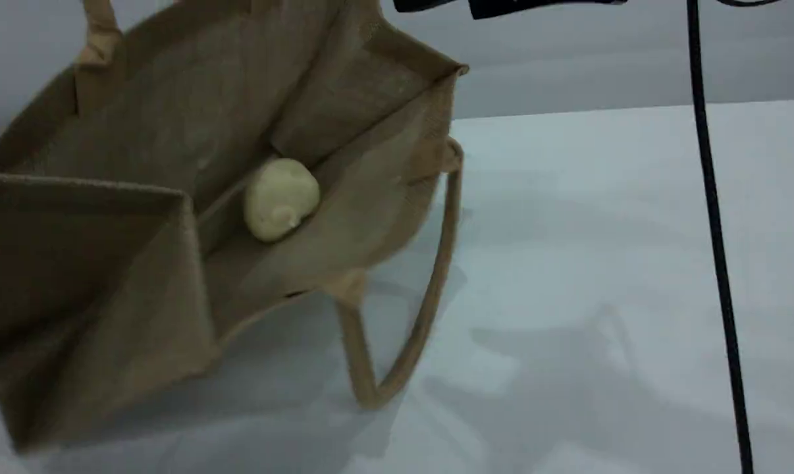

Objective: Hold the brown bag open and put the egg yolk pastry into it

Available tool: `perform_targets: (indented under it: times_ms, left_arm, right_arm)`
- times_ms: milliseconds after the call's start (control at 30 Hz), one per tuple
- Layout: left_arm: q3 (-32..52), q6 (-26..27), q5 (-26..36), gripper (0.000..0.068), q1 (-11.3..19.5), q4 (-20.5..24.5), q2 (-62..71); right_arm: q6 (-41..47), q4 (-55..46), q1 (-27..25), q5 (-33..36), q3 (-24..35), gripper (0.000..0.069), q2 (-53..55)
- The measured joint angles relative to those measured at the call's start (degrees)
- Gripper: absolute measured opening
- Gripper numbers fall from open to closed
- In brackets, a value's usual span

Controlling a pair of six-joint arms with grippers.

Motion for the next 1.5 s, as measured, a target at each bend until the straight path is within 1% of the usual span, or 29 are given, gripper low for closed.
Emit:
perform_targets:
  times_ms: [167, 233, 333, 433, 533, 767, 867, 1100, 1200, 1333, 1400, 1500]
  left_arm:
    - [1.6, 1.0, -0.2, 0.0083, -1.6, -0.5, 2.3]
    - [3.3, 2.4, -0.5, 0.0083, -2.4, -0.5, 2.7]
    - [7.1, 4.0, -1.1, 0.0083, -3.8, -0.5, 3.2]
    - [11.7, 5.3, -6.2, 0.0083, -5.1, -0.4, 3.6]
    - [16.4, 6.6, -12.7, 0.0083, -6.6, -0.4, 3.6]
    - [24.9, 8.4, -25.3, 0.0083, -9.7, -0.2, 4.0]
    - [27.7, 8.6, -30.4, 0.0083, -10.2, -0.5, 4.0]
    - [32.6, 9.4, -41.4, 0.0099, -10.3, -0.4, 5.0]
    - [32.5, 9.4, -43.5, 0.0127, -10.3, -0.4, 7.0]
    - [32.5, 9.4, -43.7, 0.0190, -10.3, -0.9, 10.6]
    - [32.5, 9.5, -43.7, 0.0230, -10.3, -2.1, 12.5]
    - [32.5, 9.5, -42.9, 0.0276, -10.3, -2.1, 15.1]
  right_arm:
    - [1.3, -0.7, 0.0, 0.0, 0.0, 0.0496, -3.1]
    - [2.0, -2.4, 0.0, -0.1, 0.0, 0.0496, -5.0]
    - [6.0, -6.7, 0.0, 0.0, 0.0, 0.0496, -8.6]
    - [11.6, -12.7, 0.0, 0.2, 0.0, 0.0496, -12.3]
    - [18.3, -19.9, 0.0, 1.2, 0.0, 0.0496, -16.3]
    - [37.6, -38.8, 0.0, 8.0, -0.1, 0.0496, -26.2]
    - [45.6, -46.9, 0.0, 11.4, -0.1, 0.0496, -30.7]
    - [63.6, -63.6, 0.0, 20.8, -0.5, 0.0496, -41.3]
    - [70.6, -71.3, 0.0, 25.6, -1.9, 0.0496, -44.9]
    - [78.3, -80.4, 0.0, 31.4, -4.1, 0.0496, -48.6]
    - [80.5, -83.5, 0.0, 33.2, -5.1, 0.0496, -50.2]
    - [82.2, -85.3, 0.0, 34.2, -5.4, 0.0496, -51.5]
